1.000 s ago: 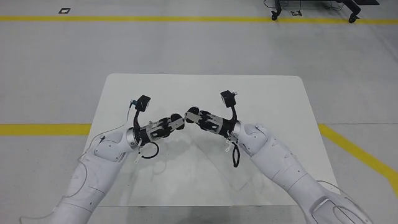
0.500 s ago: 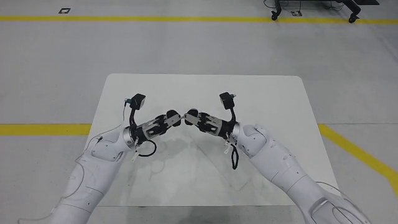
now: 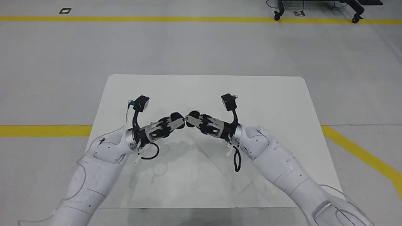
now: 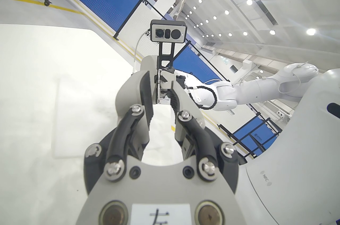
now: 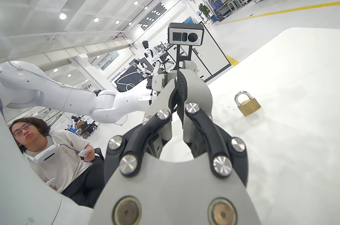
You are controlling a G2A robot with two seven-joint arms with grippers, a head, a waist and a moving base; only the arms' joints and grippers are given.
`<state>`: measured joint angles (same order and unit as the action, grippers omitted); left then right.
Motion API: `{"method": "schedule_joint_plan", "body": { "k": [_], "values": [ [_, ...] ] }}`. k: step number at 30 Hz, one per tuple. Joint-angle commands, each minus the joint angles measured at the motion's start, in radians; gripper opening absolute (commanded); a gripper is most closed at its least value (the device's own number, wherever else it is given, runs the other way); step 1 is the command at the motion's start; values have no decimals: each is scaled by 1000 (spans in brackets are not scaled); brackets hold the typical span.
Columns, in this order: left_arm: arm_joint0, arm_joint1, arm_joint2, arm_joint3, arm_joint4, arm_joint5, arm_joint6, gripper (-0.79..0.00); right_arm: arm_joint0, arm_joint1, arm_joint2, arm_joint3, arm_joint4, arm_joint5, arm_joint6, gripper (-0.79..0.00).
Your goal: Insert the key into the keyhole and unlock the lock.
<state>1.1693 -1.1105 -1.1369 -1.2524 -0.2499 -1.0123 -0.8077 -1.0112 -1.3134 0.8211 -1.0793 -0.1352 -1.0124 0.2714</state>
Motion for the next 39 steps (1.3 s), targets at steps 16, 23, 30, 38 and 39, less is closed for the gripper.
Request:
{"method": "schedule_joint_plan", "body": {
  "k": [16, 23, 30, 38, 39],
  "values": [
    [-3, -1, -45, 65, 2, 0, 77, -785, 1, -5, -4, 7, 23, 0, 11, 0],
    [-1, -1, -46, 58, 5, 9, 84, -785, 1, -5, -4, 7, 23, 0, 11, 0],
    [23, 20, -70, -5, 110, 6, 15, -785, 19, 23, 37, -13, -181, 115, 132, 0],
    [19, 31, -36, -42, 153, 60, -60, -785, -18, 71, 103, -104, -96, 86, 320, -397],
    [17, 32, -28, -45, 161, 63, -63, -785, -20, 74, 104, -113, -86, 92, 337, -409]
  ]
}}
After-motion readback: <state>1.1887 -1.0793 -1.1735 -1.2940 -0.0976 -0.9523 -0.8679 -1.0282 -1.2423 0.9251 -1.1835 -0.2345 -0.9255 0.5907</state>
